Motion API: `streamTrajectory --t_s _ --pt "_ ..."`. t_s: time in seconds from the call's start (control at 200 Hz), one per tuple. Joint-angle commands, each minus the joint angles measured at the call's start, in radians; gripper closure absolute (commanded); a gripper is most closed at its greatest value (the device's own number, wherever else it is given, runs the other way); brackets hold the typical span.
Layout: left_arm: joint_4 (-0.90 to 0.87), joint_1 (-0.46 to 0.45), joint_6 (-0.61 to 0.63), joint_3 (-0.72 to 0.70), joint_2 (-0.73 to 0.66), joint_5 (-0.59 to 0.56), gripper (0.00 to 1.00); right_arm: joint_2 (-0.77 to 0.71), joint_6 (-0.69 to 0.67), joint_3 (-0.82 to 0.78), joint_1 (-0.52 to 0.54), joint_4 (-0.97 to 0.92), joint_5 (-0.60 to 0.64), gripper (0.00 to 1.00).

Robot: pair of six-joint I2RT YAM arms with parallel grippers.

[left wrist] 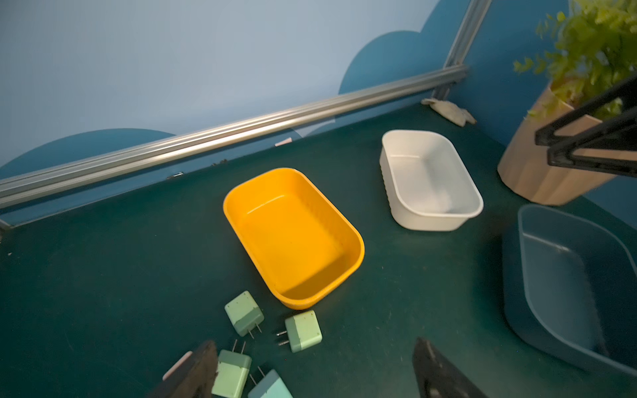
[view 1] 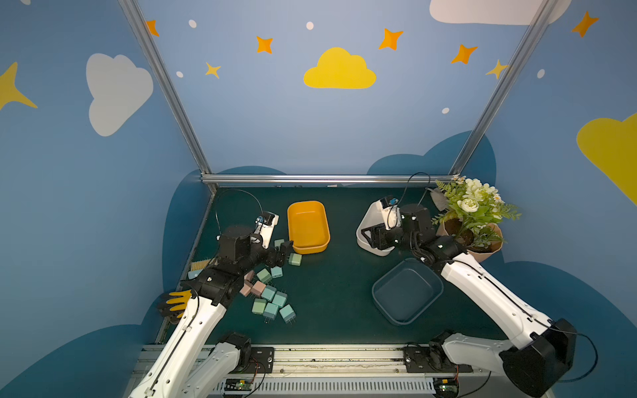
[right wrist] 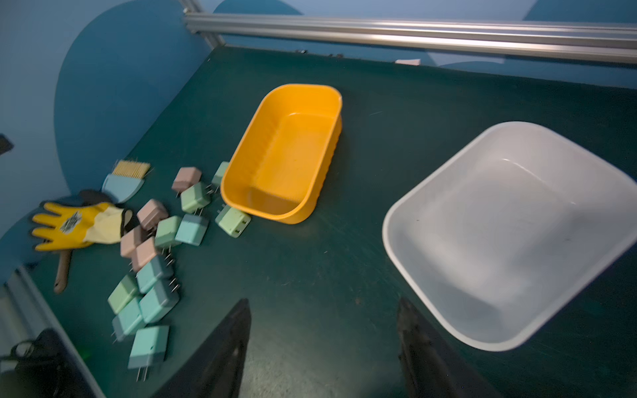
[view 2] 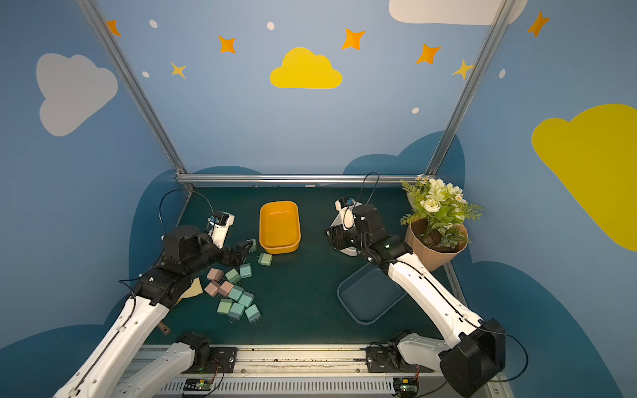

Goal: Place the plugs by color into the storage box
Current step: Pick up the plug from the center of the board.

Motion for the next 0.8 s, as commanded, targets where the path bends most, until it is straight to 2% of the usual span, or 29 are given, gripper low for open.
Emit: streamTrajectory --t_s 0.0,0.115,0.245,0.471,0.646,0.796 --pt "-0.088 0.0 0.083 -0.033 -0.048 0.022 0.11 0.037 -0.074 0.049 0.084 -0.049 -0.038 0.32" --pt "-0.067 -0.001 0.014 -0.123 -0.118 -0.079 0.09 0.092 -0.141 0.056 0.189 -0.023 -0.046 0.31" --pt "-0.114 0.001 -0.125 -0.186 -0.163 -0.173 0.09 0.165 -0.194 0.036 0.312 0.04 -0.034 0.3" --pt "-0.135 0.011 -0.169 -0.185 -0.14 -0.308 0.09 0.302 -0.254 -0.059 0.507 0.296 -0.083 0.27" --pt "-0.152 0.113 -0.2 -0.163 -0.109 -0.347 0.09 0.432 -0.286 -0.025 0.587 0.359 -0.071 0.26" --pt "-0.137 0.201 -0.217 -0.16 -0.11 -0.289 0.09 0.509 -0.337 -0.003 0.618 0.378 -0.051 0.24"
